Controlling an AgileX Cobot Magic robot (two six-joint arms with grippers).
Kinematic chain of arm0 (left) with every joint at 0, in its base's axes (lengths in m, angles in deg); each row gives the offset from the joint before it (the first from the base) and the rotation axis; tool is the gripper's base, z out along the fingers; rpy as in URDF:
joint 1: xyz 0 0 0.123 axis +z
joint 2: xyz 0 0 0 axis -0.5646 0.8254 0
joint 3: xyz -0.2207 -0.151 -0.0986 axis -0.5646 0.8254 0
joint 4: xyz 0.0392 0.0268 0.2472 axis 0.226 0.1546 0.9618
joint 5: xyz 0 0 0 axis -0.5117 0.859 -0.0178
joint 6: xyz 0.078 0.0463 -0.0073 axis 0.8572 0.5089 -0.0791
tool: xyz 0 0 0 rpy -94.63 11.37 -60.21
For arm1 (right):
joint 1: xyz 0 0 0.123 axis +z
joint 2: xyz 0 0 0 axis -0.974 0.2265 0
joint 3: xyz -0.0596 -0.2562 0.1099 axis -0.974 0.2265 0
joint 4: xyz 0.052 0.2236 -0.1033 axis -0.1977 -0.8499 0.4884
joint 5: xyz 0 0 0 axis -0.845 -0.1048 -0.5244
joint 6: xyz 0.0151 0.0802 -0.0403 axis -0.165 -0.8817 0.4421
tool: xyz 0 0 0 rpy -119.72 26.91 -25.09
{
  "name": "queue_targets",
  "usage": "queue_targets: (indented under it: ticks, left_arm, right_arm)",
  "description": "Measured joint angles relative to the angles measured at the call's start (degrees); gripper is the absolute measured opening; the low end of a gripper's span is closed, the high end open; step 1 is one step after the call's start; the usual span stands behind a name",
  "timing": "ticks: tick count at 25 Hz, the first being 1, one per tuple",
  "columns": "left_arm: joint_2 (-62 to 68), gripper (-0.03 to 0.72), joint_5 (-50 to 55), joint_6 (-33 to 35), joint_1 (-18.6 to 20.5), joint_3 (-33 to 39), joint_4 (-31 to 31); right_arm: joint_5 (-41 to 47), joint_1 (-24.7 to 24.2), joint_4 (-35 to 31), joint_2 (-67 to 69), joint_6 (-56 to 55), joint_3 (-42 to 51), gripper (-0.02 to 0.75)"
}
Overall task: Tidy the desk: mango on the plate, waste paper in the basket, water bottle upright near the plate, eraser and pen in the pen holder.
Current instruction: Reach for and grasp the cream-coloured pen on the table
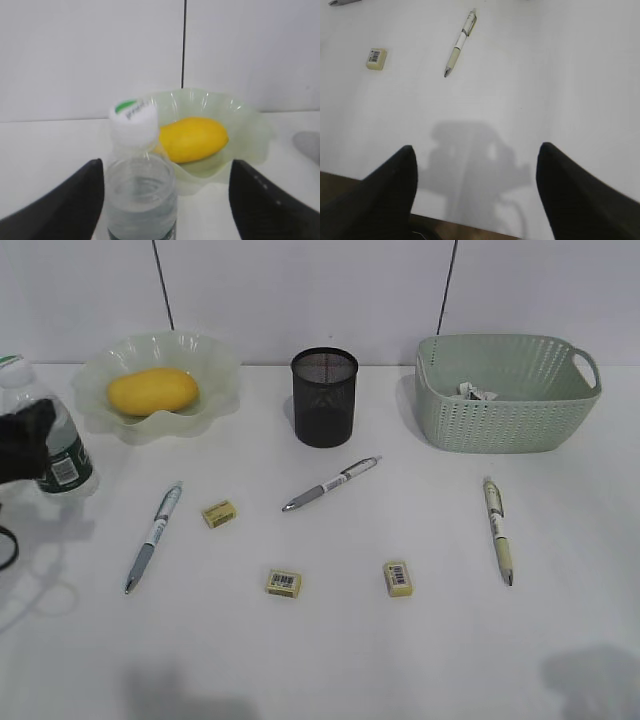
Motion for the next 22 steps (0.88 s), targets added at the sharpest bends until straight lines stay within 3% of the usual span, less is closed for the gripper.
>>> queue_targets:
  ticks: [4, 10, 17, 22]
  left_arm:
    - [-13.71, 0.591, 17.21, 0.00, 0.00, -0.28, -0.38]
    - [-32.54, 0.591, 57.70, 0.31, 0.00, -9.23, 1.09]
    - [-38.08, 0.581, 99.41, 0.37, 0.00, -25.02, 2.46]
    - [-38.22, 0.549, 124.60, -0.12, 0.00, -29.72, 3.62]
  right_arm:
    - [0.00, 0.00, 0.00, 0.00, 0.00, 0.00, 0.584]
    - [0.00, 0.00, 0.00, 0.00, 0.00, 0.00, 0.584]
    - [0.00, 0.00, 0.00, 0.00, 0.00, 0.00, 0.584]
    - [-0.61, 0.00, 0.00, 0.28, 0.00, -0.23, 0.584]
